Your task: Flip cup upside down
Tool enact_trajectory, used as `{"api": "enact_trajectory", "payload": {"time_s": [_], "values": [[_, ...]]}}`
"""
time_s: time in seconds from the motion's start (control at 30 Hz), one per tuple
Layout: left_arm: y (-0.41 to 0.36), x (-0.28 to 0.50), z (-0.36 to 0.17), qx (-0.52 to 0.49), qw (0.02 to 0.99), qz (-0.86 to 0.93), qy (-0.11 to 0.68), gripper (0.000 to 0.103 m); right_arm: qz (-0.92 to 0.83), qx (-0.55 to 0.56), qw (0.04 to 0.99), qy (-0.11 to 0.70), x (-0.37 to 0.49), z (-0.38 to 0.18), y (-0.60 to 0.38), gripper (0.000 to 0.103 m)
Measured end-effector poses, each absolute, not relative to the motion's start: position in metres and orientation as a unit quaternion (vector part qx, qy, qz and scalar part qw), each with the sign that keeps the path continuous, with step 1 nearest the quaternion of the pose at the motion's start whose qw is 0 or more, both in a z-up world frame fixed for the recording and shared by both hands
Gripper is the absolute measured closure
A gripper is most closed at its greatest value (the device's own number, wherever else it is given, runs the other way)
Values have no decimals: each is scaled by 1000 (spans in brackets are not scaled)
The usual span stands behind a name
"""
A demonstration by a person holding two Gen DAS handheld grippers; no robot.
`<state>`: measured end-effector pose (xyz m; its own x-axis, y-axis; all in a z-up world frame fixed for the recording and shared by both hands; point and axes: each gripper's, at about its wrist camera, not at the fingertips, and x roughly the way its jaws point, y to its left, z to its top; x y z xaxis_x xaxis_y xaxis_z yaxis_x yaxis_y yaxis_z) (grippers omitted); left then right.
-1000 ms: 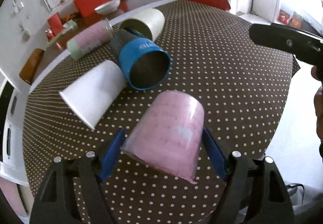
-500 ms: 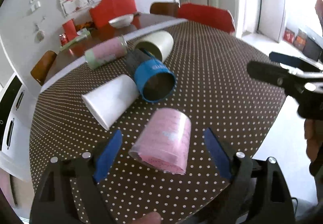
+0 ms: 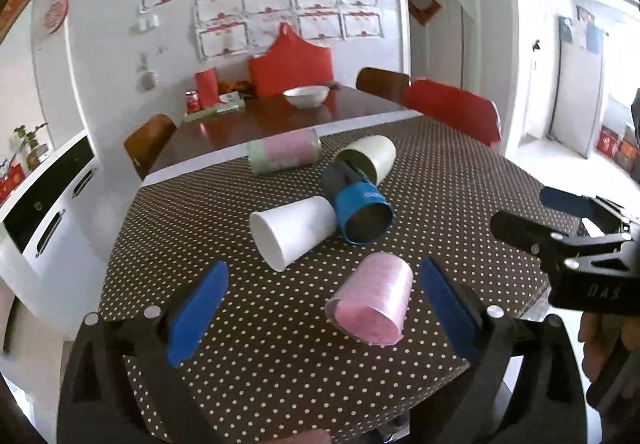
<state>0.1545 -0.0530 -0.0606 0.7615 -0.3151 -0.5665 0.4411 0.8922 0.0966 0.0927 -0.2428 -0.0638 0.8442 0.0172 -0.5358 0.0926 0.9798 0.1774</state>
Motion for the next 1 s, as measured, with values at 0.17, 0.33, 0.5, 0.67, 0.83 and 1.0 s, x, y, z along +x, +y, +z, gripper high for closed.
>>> {"api": "enact_trajectory", "payload": {"time_s": [0.17,0.33,0.5,0.67,0.83,1.0], "values": [[-39,141,-56,98,939,-192,266,8,-8,102,956,274,87,-60,-231,6],[-28,128,-49,84,948,-177,252,8,3,100,958,268,80,-54,-219,6],[-13,115,-42,62,956,-161,238,8,12,96,961,260,74,-47,-209,6],[0,102,-37,47,962,-143,227,8,16,96,962,256,66,-44,-201,6],[14,93,-31,34,968,-117,217,8,20,100,960,260,65,-40,-195,6],[23,87,-28,29,972,-102,208,8,5,127,948,291,75,-44,-198,6]]}}
